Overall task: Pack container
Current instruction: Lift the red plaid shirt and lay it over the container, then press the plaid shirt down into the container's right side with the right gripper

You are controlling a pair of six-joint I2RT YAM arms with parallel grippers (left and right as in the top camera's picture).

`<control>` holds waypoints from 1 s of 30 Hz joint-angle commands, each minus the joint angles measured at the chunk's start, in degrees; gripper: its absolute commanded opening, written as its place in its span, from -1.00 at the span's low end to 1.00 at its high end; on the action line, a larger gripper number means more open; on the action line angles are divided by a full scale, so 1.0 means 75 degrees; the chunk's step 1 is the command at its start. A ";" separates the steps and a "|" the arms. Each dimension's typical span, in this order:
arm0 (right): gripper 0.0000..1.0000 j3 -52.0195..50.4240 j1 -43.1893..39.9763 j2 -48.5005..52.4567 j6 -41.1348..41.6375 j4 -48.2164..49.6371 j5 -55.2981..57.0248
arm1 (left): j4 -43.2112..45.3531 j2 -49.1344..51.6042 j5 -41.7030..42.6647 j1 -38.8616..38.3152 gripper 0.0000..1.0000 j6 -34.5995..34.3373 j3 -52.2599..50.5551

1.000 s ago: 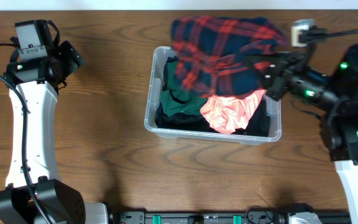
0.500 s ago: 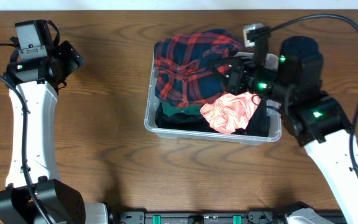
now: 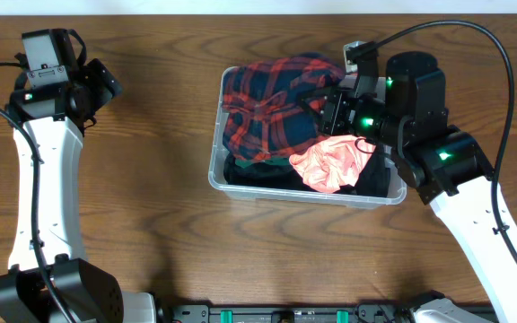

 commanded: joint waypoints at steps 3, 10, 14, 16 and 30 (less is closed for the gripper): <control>-0.98 0.0213 0.0076 -0.0050 0.0111 -0.0227 0.0009 | -0.0015 0.0003 -0.0119 0.0026 0.96 0.0009 0.0061; -0.97 0.0207 0.0079 -0.0044 0.0038 -0.0697 0.0478 | -0.0015 0.0003 -0.0119 0.0026 0.96 0.0009 0.0061; -0.98 0.0163 0.0079 0.0006 0.0041 -0.0694 0.0475 | -0.0015 0.0003 -0.0119 0.0026 0.96 0.0009 0.0061; -0.97 0.0140 0.0079 0.0061 0.0041 -0.0688 0.0481 | -0.0015 0.0003 -0.0119 0.0026 0.96 0.0009 0.0061; -0.97 0.0064 0.0076 0.1084 -0.0154 -0.0688 0.0740 | -0.0015 0.0003 -0.0119 0.0026 0.96 0.0009 0.0061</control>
